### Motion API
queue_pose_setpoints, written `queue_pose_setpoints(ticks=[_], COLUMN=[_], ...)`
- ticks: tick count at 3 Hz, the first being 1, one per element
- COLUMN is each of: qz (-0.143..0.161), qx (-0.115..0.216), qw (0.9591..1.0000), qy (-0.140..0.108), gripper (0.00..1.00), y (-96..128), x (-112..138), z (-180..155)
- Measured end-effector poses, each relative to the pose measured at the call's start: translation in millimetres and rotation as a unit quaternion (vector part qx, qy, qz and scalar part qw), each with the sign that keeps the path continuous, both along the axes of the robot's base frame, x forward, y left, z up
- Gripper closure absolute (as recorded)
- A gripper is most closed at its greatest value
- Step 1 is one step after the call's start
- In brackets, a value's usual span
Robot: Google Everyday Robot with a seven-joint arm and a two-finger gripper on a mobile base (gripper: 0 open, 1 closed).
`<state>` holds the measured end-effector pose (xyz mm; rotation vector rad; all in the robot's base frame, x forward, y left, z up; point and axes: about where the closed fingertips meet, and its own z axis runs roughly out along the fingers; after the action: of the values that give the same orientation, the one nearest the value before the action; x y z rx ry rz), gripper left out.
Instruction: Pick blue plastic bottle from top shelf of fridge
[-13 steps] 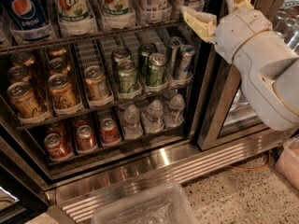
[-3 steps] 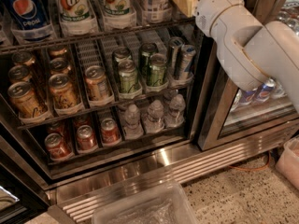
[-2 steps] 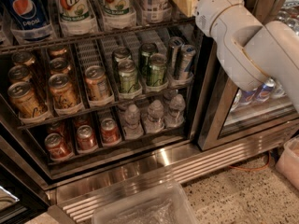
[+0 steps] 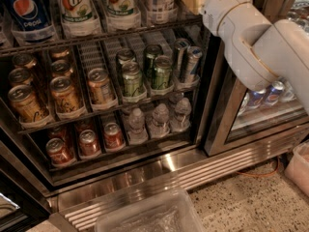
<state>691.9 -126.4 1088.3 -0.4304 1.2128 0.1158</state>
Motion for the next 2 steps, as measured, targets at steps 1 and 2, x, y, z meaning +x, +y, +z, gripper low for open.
queue_pose_setpoints(ticks=[1, 2], qz=[0.000, -0.002], qx=[-0.001, -0.004], qw=[1.0000, 0.9999], qy=[-0.001, -0.011], gripper=[0.96, 1.00], y=[-1.5, -5.7], x=[0.1, -4.7], z=[-0.3, 3.5])
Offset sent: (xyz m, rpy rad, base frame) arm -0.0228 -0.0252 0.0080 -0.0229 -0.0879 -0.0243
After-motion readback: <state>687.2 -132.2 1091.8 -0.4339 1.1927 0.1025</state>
